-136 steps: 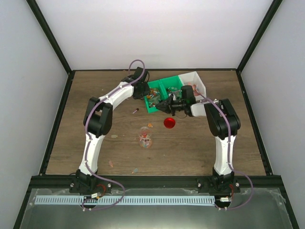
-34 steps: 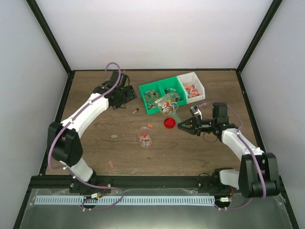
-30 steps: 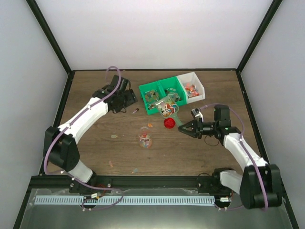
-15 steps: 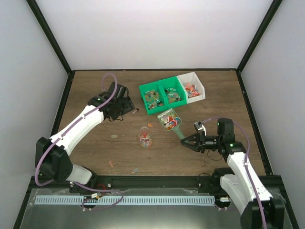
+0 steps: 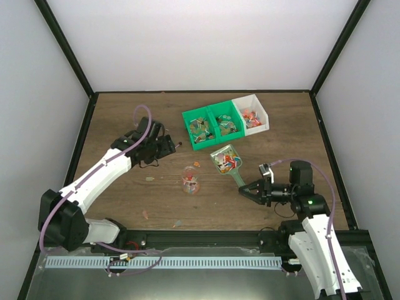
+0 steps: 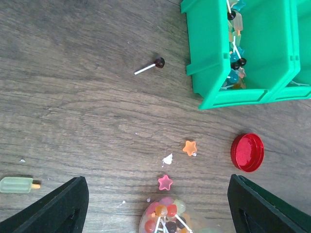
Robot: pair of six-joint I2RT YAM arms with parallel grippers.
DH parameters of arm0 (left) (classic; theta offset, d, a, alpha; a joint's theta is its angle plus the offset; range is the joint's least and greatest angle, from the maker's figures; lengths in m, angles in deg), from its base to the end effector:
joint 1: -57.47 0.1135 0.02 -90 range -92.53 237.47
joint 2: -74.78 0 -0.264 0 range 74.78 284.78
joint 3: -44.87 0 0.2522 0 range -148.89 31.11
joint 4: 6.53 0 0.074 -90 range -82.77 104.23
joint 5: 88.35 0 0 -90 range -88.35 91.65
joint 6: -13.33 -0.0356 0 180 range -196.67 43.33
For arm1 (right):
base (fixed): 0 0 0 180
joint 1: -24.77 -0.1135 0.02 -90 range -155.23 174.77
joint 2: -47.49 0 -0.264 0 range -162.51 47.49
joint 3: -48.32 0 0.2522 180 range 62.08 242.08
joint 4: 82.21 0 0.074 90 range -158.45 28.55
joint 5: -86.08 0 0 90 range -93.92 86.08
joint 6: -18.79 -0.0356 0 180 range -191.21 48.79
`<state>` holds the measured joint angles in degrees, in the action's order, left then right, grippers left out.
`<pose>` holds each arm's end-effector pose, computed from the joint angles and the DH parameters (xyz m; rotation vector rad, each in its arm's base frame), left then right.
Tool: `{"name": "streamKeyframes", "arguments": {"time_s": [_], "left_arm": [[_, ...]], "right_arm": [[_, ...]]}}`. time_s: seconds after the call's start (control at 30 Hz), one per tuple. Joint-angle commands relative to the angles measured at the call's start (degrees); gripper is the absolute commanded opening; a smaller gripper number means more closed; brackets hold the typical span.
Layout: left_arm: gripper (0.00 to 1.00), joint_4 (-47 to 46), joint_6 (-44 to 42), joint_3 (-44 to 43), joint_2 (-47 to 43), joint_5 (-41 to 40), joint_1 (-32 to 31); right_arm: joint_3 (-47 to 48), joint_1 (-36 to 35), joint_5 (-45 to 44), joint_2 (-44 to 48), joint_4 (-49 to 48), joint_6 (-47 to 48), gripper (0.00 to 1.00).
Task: Pack the candies
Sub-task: Place the fake candies in the packing bottle.
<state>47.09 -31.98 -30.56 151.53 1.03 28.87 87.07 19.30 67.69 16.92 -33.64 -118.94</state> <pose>0.2413 -0.1311 0.2750 -0.3687 2.5770 -0.4795 0.1035 0.0439 0.2284 0.1099 2.3373 1.8912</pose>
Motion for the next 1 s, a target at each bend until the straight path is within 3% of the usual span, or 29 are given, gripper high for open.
{"name": "streamKeyframes", "arguments": {"time_s": [0.0,0.2,0.47,0.63,0.97], "left_arm": [[0.80,-1.7,-2.0,1.5,-1.4,1.4,-0.1],[0.80,-1.7,-2.6,1.2,-1.0,2.2,-0.1],[0.80,-1.6,-3.3,0.5,0.0,2.7,0.2],[0.80,-1.6,-3.3,0.5,0.3,2.9,0.7],[0.80,-2.2,-3.9,0.6,0.5,3.0,1.6]], "right_arm": [[5.9,-2.0,-1.3,-1.1,0.9,-0.4,0.01],[7.4,-6.9,-4.8,-3.1,-4.1,-4.5,0.01],[6.7,-20.2,-15.1,-5.5,-14.2,-13.6,0.01],[6.8,-23.9,-17.7,-6.1,-13.3,-14.2,0.01],[11.5,-24.3,-19.0,-8.7,-2.6,-8.3,0.01]]}}
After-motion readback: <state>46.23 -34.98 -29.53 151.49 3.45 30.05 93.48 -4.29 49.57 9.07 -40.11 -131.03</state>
